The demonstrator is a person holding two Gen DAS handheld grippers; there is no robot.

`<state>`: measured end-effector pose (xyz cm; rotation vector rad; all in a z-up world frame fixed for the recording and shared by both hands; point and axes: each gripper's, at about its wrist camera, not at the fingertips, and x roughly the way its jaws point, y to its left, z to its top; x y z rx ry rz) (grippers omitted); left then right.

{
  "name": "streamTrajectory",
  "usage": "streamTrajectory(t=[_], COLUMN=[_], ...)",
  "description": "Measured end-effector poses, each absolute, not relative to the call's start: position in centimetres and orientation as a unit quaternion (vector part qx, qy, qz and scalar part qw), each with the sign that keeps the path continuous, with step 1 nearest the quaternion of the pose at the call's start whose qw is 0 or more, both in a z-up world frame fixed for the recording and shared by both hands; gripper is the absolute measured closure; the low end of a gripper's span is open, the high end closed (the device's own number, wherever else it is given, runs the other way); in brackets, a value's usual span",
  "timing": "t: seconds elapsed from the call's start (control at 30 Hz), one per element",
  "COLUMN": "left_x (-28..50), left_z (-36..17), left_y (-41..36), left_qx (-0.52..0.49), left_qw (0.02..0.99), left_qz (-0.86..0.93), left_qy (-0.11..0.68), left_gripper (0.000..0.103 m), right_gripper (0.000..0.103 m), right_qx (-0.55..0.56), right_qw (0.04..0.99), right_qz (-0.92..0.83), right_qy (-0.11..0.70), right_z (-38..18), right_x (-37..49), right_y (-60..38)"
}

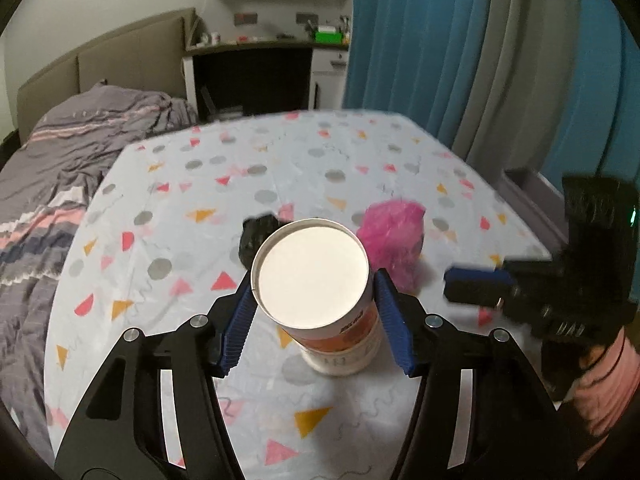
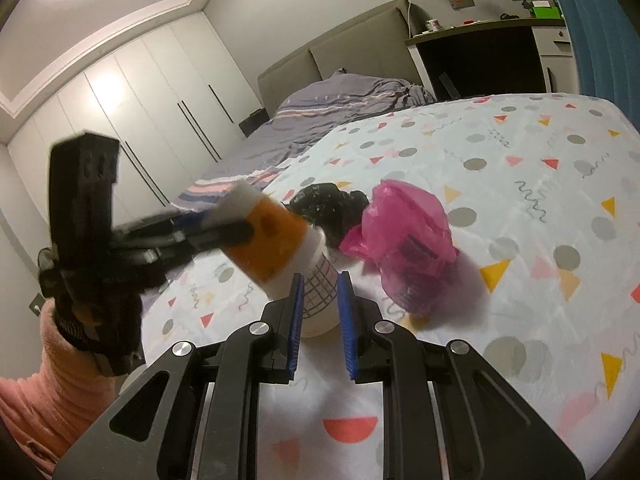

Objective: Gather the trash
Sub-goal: 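Grasp the white grid-pattern cup with the right tool while the left tool holds the orange cup, then carry the orange cup and the grid cup over the grey bin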

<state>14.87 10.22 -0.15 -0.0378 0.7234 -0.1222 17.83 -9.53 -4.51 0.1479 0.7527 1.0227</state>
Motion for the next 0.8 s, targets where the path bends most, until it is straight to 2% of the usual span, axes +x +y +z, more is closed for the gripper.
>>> streamTrajectory(t=[0.2,0.3,0.37,0.47,0.8], left_x=[13.0,11.5,10.3,8.8,6.4], left_z=[3.2,4.2,4.4,3.9,1.6], left_y=[11.5,12.8,13.8,15.3,18.9], left_qx=[-0.049,-0.070,-0.079,-0.086,-0.110], left_qw=[0.951,0.957,0.959,0.959,0.951], left_qz=[-0.041,-0.016,0.010,0.039,0.072], left_qy=[0.302,0.280,0.272,0.268,0.280], left_gripper=[0.046,0.046,0.046,0.046,0.046], right_gripper=[0.083,0.069,0.046,0.034,0.035], right_qx=[0.041,0.022,0.012,0.004,-0.069], right_qw=[0.809,0.816,0.824,0.835,0.863], right_qz=[0.470,0.464,0.458,0.449,0.403], right_qy=[0.351,0.342,0.334,0.317,0.296], right_z=[-4.9,-4.9,-4.8,-4.4,-5.5], right_x=[16.4,15.6,15.0,14.1,13.3], right_y=[-8.8,-7.8,-7.0,-5.5,0.7])
